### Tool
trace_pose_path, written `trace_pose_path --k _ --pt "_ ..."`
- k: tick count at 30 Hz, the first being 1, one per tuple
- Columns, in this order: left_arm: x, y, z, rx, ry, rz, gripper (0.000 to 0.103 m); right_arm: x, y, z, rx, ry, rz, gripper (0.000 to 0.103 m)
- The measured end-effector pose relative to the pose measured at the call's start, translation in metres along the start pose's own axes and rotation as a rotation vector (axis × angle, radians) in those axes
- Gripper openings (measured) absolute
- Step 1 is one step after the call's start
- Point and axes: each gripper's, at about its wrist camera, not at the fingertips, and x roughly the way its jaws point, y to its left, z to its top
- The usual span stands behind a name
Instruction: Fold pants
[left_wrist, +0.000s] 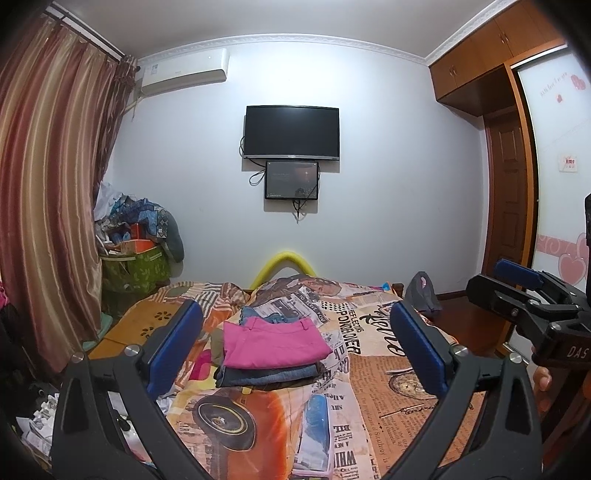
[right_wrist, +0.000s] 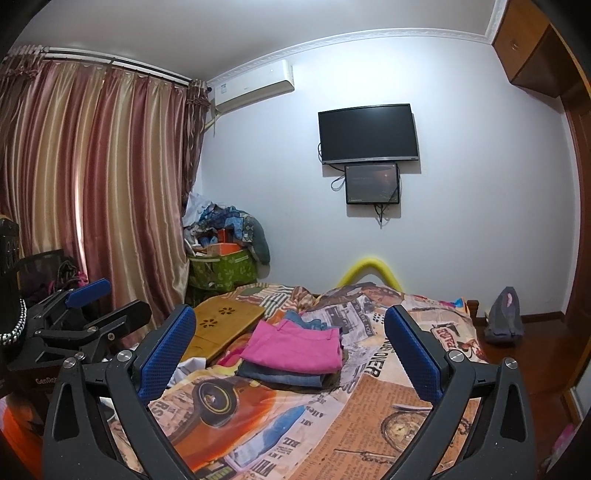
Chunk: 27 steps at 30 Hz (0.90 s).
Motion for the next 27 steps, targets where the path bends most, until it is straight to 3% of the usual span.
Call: trace_pose_path --k 27 --pt "0.0052 0.0046 -0.0013 -0.019 0.031 -0.047 0.103 -0.0022 -0.0024 0.0021 0.009 0.005 -0.017 0.102"
